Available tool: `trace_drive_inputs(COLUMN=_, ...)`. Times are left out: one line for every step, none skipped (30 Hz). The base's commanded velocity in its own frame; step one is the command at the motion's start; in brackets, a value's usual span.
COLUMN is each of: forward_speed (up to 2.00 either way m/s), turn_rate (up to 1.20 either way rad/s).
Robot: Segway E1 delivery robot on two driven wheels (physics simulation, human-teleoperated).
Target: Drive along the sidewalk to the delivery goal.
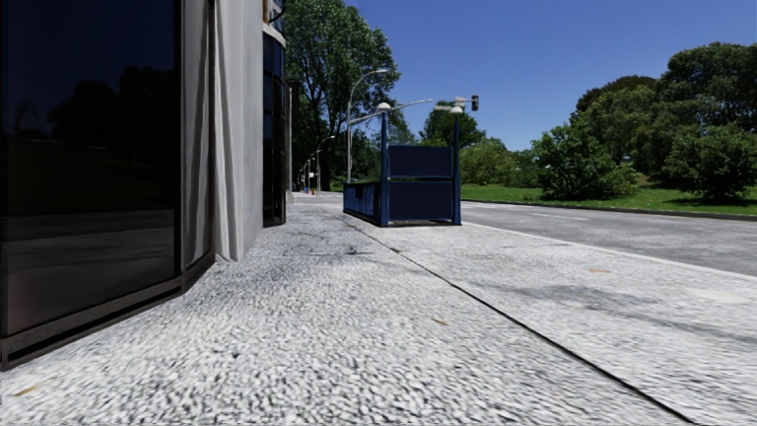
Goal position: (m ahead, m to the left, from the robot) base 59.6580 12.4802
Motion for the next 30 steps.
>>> trace_drive_inputs(forward_speed=2.00, turn_rate=0.00)
trace_drive_inputs(forward_speed=2.00, turn_rate=0.00)
trace_drive_inputs(forward_speed=2.00, turn_rate=0.00)
trace_drive_inputs(forward_speed=2.00, turn_rate=0.00)
trace_drive_inputs(forward_speed=2.00, turn_rate=0.00)
trace_drive_inputs(forward_speed=2.00, turn_rate=0.00)
trace_drive_inputs(forward_speed=2.00, turn_rate=0.00)
trace_drive_inputs(forward_speed=2.00, turn_rate=0.00)
trace_drive_inputs(forward_speed=2.00, turn_rate=0.00)
trace_drive_inputs(forward_speed=2.00, turn_rate=0.00)
trace_drive_inputs(forward_speed=2.00, turn_rate=0.00)
trace_drive_inputs(forward_speed=2.00, turn_rate=0.00)
trace_drive_inputs(forward_speed=2.00, turn_rate=0.00)
trace_drive_inputs(forward_speed=2.00, turn_rate=0.00)
trace_drive_inputs(forward_speed=2.00, turn_rate=0.00)
trace_drive_inputs(forward_speed=2.00, turn_rate=0.00)
trace_drive_inputs(forward_speed=2.00, turn_rate=0.00)
trace_drive_inputs(forward_speed=2.00, turn_rate=0.00)
trace_drive_inputs(forward_speed=2.00, turn_rate=0.00)
trace_drive_inputs(forward_speed=2.00, turn_rate=0.00)
trace_drive_inputs(forward_speed=2.00, turn_rate=0.00)
trace_drive_inputs(forward_speed=2.00, turn_rate=0.00)
trace_drive_inputs(forward_speed=2.00, turn_rate=0.00)
trace_drive_inputs(forward_speed=2.00, turn_rate=0.00)
trace_drive_inputs(forward_speed=2.00, turn_rate=0.00)
trace_drive_inputs(forward_speed=2.00, turn_rate=0.00)
trace_drive_inputs(forward_speed=2.00, turn_rate=0.00)
trace_drive_inputs(forward_speed=2.00, turn_rate=0.00)
trace_drive_inputs(forward_speed=2.00, turn_rate=0.00)
trace_drive_inputs(forward_speed=2.00, turn_rate=0.00)
